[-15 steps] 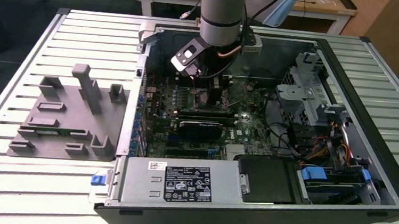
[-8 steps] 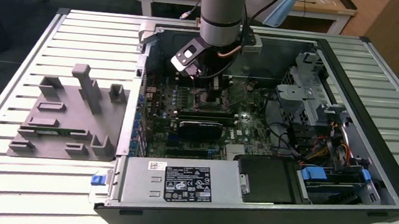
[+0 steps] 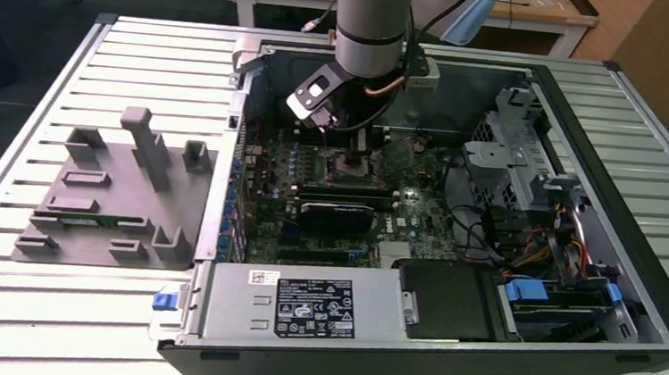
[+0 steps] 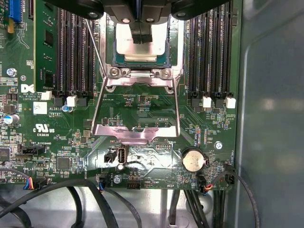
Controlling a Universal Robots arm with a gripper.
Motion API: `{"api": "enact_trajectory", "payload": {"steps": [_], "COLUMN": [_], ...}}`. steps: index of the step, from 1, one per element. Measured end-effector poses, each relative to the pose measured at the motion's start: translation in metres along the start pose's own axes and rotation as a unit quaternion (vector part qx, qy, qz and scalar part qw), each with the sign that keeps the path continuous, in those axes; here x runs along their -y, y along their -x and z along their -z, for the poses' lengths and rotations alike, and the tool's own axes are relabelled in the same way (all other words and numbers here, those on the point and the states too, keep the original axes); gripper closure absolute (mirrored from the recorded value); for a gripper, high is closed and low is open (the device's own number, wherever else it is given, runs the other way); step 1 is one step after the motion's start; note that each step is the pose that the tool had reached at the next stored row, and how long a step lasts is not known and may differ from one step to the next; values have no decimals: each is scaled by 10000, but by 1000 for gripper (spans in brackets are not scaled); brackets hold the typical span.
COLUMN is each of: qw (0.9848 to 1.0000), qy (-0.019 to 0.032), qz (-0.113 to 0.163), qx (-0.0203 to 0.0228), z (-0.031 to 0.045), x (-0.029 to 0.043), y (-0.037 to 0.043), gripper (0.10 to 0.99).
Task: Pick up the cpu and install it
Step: 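Place the cpu into insertion slot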
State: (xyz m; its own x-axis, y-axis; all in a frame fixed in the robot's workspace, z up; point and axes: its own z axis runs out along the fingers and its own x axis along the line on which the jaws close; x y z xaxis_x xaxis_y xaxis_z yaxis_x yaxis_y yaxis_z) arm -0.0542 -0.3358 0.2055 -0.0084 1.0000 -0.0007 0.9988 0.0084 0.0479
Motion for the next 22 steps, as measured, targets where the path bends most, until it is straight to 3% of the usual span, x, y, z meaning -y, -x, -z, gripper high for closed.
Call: {"api": "enact_trajectory", "payload": {"steps": [6,15,22], "qw": [10000,10000,10000], "qy": [-1,0,0], "qz": [0,0,0], "qx": [2,1,1], "z": [24,240,270], "x": [-1,-11,-13], "y": [1,0,0], "gripper": [980,980,980]}}
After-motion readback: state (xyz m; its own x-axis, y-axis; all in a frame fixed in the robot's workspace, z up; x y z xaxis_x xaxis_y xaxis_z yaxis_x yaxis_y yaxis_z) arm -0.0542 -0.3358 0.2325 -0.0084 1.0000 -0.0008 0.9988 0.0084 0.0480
